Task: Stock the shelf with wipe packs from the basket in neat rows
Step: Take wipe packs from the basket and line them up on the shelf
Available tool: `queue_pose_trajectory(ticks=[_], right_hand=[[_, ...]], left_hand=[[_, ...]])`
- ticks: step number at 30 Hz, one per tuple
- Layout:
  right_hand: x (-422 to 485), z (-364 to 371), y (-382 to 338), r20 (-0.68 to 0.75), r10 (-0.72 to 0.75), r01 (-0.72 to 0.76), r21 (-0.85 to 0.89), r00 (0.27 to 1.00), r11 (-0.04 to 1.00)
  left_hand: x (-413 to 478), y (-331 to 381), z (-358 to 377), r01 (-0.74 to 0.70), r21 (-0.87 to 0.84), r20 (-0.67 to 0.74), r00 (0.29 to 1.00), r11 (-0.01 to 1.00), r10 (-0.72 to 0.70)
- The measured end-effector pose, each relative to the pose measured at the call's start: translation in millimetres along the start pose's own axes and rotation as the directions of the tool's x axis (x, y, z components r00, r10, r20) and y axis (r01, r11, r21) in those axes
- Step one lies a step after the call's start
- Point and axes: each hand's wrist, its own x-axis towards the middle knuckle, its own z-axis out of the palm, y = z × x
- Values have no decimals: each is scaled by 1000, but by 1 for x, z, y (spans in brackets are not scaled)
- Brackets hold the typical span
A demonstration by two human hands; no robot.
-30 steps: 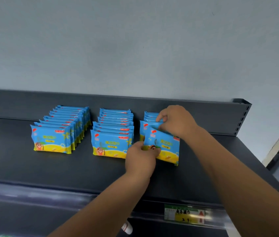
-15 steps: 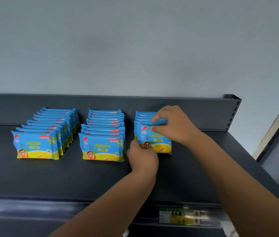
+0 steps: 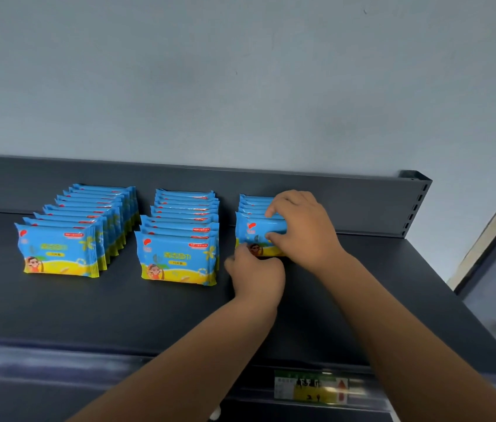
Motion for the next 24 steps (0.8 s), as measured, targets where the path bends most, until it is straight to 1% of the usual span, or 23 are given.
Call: queue_pose_trajectory(ticks=[4,7,8,9,10,11,12,13,14,15,16,17,18,20,22,24], right_hand=[[-3,-5,-3,24,37,-36,-36,999,999],[-8,-16,-8,-39,59,-57,29,998,998],[-11,-21,-11,-63,79,-76,62,995,995],[-15,-27,-13,-82,108,-100,96,991,990],[-20,-32,-16,-89,142,-129,130,986,983],[-27,-37,-19,-90,172,-156,164,981,974],[-35,-41,-22,-87,201,-180,204,976,962],[-43,-46,-26,-86,226,-200,244,970,949],[-52,-49,-31,-85,247,-215,283,965,935],[-61,-51,-36,-87,257,-219,310,962,925],[-69,-51,-41,-93,253,-212,321,963,923],[-77,-50,-47,-95,241,-201,314,966,928],[-83,-48,-52,-91,224,-189,289,970,938],[-94,-43,-62,-83,189,-168,211,978,963],[-103,-39,-70,-85,159,-144,158,984,977],[-111,-35,-81,-70,121,-113,117,990,987]], left_hand=[[0,2,-4,8,4,25,1000,1000,-8],[-2,10,-9,83,-37,65,995,996,-81],[-4,13,-12,79,-49,81,994,996,-75],[-7,15,-15,49,-39,106,993,998,-45],[-10,16,-19,-20,13,131,991,1000,19],[-15,16,-24,-142,103,152,980,985,125],[-18,13,-29,-314,231,162,946,921,282],[-20,9,-35,-499,373,167,866,782,472],[-19,5,-41,-624,513,191,753,590,630],[-18,0,-46,-675,621,230,644,400,729],[-16,-4,-51,-683,677,263,572,274,777],[-16,-8,-56,-680,700,278,541,218,794],[-17,-10,-61,-665,716,266,539,211,799],[-19,-15,-70,-619,750,210,559,235,802],[-23,-20,-82,-561,796,174,571,228,802],[-30,-24,-98,-500,836,148,601,225,786]])
